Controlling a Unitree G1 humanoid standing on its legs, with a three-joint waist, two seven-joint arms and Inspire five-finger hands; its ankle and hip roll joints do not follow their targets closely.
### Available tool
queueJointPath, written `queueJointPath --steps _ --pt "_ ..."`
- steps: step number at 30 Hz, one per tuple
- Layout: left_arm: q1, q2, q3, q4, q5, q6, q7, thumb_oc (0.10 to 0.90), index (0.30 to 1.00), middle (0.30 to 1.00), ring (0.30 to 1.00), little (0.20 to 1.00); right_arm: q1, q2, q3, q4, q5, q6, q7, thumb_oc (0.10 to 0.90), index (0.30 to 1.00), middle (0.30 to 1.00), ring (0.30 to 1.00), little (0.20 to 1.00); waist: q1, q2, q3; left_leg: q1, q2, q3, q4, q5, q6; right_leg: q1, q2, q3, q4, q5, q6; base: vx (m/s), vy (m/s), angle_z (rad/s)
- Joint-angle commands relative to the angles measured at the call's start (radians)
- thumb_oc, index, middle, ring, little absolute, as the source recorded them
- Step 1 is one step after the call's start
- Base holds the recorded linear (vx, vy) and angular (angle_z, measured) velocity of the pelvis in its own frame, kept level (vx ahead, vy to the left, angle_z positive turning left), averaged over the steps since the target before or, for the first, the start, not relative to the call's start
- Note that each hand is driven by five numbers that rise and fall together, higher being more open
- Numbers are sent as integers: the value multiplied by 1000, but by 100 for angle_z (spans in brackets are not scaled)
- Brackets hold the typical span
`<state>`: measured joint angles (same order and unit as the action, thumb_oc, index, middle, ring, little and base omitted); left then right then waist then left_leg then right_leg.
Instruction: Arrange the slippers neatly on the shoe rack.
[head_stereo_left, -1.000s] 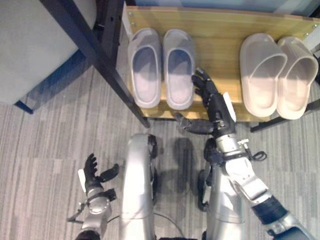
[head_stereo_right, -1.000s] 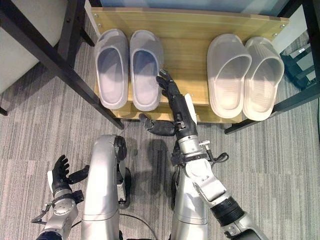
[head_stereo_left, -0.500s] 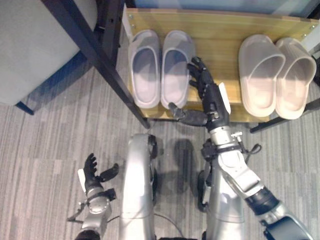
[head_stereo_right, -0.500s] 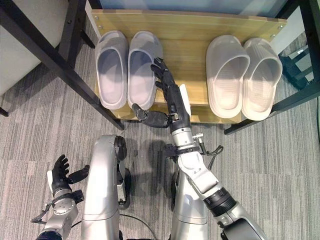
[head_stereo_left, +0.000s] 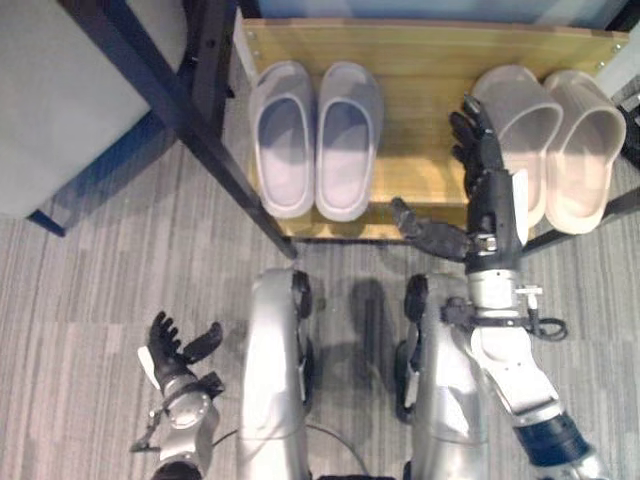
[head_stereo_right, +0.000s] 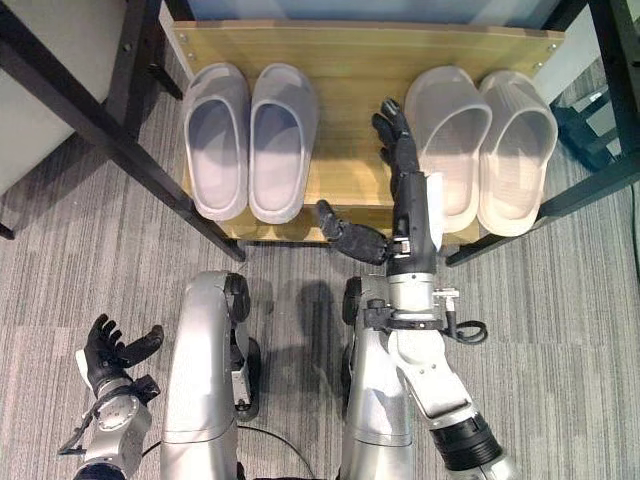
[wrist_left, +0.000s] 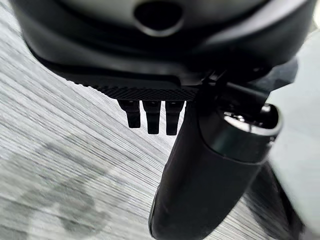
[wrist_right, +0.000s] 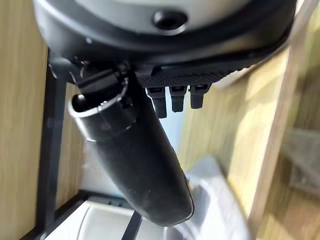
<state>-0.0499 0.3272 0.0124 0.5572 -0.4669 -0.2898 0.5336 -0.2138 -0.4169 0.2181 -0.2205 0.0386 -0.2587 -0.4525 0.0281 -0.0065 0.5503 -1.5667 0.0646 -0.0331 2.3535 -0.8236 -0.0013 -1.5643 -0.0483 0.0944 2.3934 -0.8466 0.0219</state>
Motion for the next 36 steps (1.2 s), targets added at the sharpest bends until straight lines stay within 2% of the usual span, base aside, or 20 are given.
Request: queueJointPath --steps 1,4,7,8,11,12,13,14,15,20,21,22,24,25,26,27,30,32,33,36 --pt "5 46 47 -104 47 -112 37 800 900 900 900 900 -32 -60 -86 -232 -78 -123 -26 800 900 900 900 900 42 -22 -30 -3 -115 -120 -19 21 39 3 -17 80 -47 121 -78 0 0 0" --pt "2 61 48 -221 115 -125 25 800 900 900 900 900 44 -68 -202 -258 -62 -159 -25 800 900 900 900 900 38 -17 -30 -3 -118 -125 -55 47 36 21 -45 47 -105 127 -66 -44 43 3" --pt "-8 65 36 -276 146 -141 2 800 900 900 900 900 93 -36 -273 -281 -36 -198 -27 800 900 900 900 900 35 -15 -39 12 -106 -120 -183 88 39 61 -68 17 -250 148 -65 -106 10 6" --pt "-5 65 34 -278 146 -140 2 800 900 900 900 900 96 -35 -275 -283 -35 -198 -26 800 900 900 900 900 36 -14 -40 18 -106 -120 -193 93 40 68 -69 14 -260 153 -67 -121 -7 8" --pt "-16 58 -12 -330 177 -143 -16 800 900 900 900 900 113 8 -252 -267 21 -241 -12 800 900 900 900 900 40 -23 -96 66 -88 -125 -382 166 51 124 -81 -34 -436 189 -75 -173 32 21" --pt "-19 66 -101 -341 278 -127 -24 800 900 900 900 900 139 31 -174 -216 99 -246 32 800 900 900 900 900 55 -37 -138 189 -41 -133 -598 240 66 236 -110 -98 -651 228 -74 -195 51 11" --pt "-19 66 -101 -341 279 -127 -24 800 900 900 900 900 139 31 -175 -216 99 -246 32 800 900 900 900 900 55 -37 -136 192 -40 -133 -600 241 66 238 -110 -99 -653 229 -75 -299 48 1" --pt "-15 68 -163 -320 317 -119 -45 800 900 900 900 900 169 26 -139 -167 80 -225 45 800 900 900 900 900 56 -53 -155 290 -8 -158 -756 294 57 341 -125 -150 -818 265 -67 -157 -5 7" --pt "-10 67 -186 -318 319 -111 -63 800 900 900 900 900 183 32 -123 -109 75 -209 42 800 900 900 900 900 54 -66 -177 350 1 -166 -848 313 52 390 -125 -164 -899 287 -54 -178 -12 14" --pt "4 105 -260 -294 378 -103 -127 800 900 900 900 900 239 33 -94 161 83 -146 65 800 900 900 900 900 41 -91 -209 563 22 -153 -1122 392 36 608 -119 -217 -1200 369 -40 -32 -29 7" --pt "12 106 -279 -277 393 -92 -162 800 900 900 900 900 263 73 -80 351 140 -113 91 800 900 900 900 900 31 -94 -241 702 30 -139 -1293 436 16 747 -111 -241 -1367 416 -30 130 -93 4" --pt "27 105 -289 -266 406 -86 -191 800 900 900 900 900 280 101 -76 489 198 -92 122 800 900 900 900 900 28 -92 -269 797 36 -127 -1401 469 8 850 -115 -259 -1482 461 -13 160 -84 21" --pt "54 103 -288 -268 410 -84 -210 800 900 900 900 900 298 115 -86 545 217 -82 139 800 900 900 900 900 22 -88 -281 898 40 -118 -1503 490 5 937 -113 -265 -1557 495 6 88 -28 26" --pt "61 96 -293 -257 415 -82 -218 800 900 900 900 900 302 124 -89 588 221 -79 143 800 900 900 900 900 19 -87 -290 933 38 -112 -1570 543 -1 975 -120 -283 -1611 538 7 56 -21 10" --pt "65 91 -294 -253 416 -79 -227 800 900 900 900 900 301 131 -92 628 220 -73 141 800 900 900 900 900 19 -84 -295 990 35 -103 -1626 557 -5 1024 -118 -283 -1658 556 13 256 -62 2" --pt "95 77 -306 -234 399 -80 -258 800 900 900 900 900 301 148 -99 774 242 -59 157 800 900 900 900 900 16 -72 -329 1193 32 -62 -1847 629 -22 1204 -112 -282 -1830 623 38 358 -68 2" --pt "102 74 -317 -226 398 -84 -277 800 900 900 900 900 302 153 -91 859 223 -44 170 800 900 900 900 900 17 -62 -352 1306 22 -43 -1991 684 -29 1297 -105 -281 -1942 671 54 194 -28 -11" --pt "119 83 -327 -257 389 -91 -306 800 900 900 900 900 309 150 -81 947 200 -25 189 800 900 900 900 900 16 -47 -386 1398 8 -31 -2122 727 -32 1355 -90 -275 -2028 710 71 236 -20 -8" --pt "133 90 -353 -293 388 -94 -349 800 900 900 900 900 311 148 -80 1027 170 -7 197 800 900 900 900 900 17 -28 -422 1490 -3 -23 -2255 763 -33 1423 -79 -278 -2131 735 87 237 -41 -13" --pt "154 95 -392 -350 341 -87 -424 800 900 900 900 900 325 148 -82 1109 153 15 208 800 900 900 900 900 10 -4 -464 1575 -4 -7 -2386 811 -32 1506 -57 -264 -2246 763 91 123 -57 -10"
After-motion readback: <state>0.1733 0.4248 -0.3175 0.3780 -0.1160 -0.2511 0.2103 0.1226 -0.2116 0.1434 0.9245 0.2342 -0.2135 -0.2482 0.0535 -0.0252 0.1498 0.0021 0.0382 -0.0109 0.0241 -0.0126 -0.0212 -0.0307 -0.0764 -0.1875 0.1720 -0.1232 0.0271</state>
